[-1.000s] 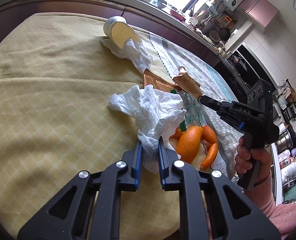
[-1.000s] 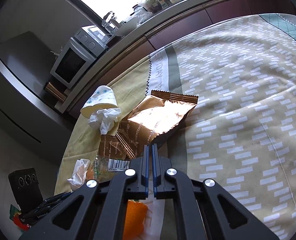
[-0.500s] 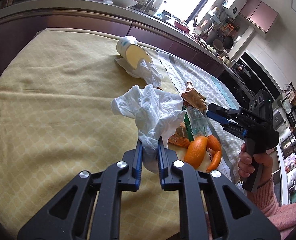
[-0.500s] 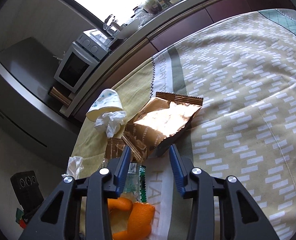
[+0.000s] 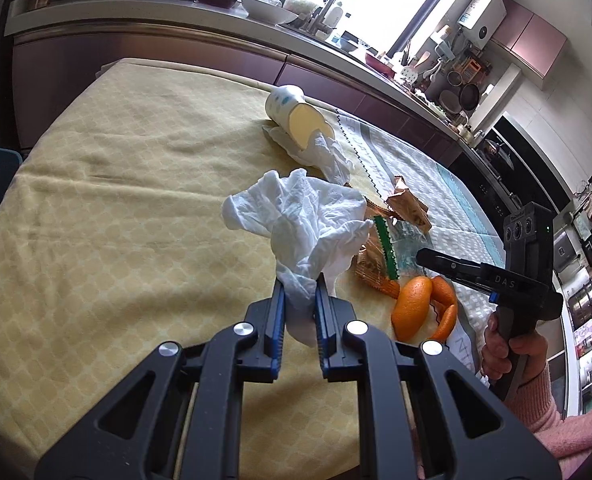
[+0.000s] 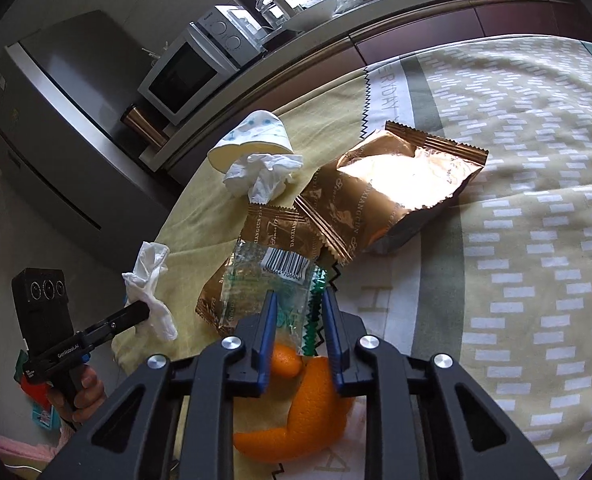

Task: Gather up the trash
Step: 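Grasp the crumpled tissue with the left tool while the right tool grasps the clear wrapper, then carry the tissue and wrapper to the teal bin and open both tools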

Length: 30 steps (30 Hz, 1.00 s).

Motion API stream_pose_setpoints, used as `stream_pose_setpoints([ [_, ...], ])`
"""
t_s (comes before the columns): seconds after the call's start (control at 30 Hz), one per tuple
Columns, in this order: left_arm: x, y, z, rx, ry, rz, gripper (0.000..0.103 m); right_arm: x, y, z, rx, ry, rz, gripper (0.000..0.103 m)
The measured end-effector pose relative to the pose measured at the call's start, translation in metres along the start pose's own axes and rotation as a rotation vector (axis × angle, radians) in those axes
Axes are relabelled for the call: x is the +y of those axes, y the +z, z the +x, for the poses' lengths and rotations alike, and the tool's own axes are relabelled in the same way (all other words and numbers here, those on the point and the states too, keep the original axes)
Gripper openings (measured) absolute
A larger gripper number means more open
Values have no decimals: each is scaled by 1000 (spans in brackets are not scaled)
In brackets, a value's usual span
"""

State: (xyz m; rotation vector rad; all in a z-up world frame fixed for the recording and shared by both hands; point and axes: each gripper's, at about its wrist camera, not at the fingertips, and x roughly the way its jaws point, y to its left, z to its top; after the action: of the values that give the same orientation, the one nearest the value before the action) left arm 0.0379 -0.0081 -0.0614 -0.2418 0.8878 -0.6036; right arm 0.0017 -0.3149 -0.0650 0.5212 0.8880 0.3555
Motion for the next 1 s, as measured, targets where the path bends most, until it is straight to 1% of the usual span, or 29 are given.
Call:
stream_pose_setpoints([
  [0.13, 5, -2, -9, -15, 16, -4, 14, 8, 1, -6, -25, 9, -30, 15],
  [0.33, 13, -2, -30, -51, 44, -3, 14, 26, 8, -16, -59, 21, -83, 15],
  [0.57, 25, -1, -52, -93, 75, -20, 14, 54, 20, -14, -82, 78, -137, 15],
  [0.8, 41, -1, -77, -144, 125, -46, 14, 103, 30, 16, -49, 171, -221, 15],
  [1.0, 69, 1, -106, -194, 194, -88, 14, 149, 39, 58, 9, 236, -281, 15],
])
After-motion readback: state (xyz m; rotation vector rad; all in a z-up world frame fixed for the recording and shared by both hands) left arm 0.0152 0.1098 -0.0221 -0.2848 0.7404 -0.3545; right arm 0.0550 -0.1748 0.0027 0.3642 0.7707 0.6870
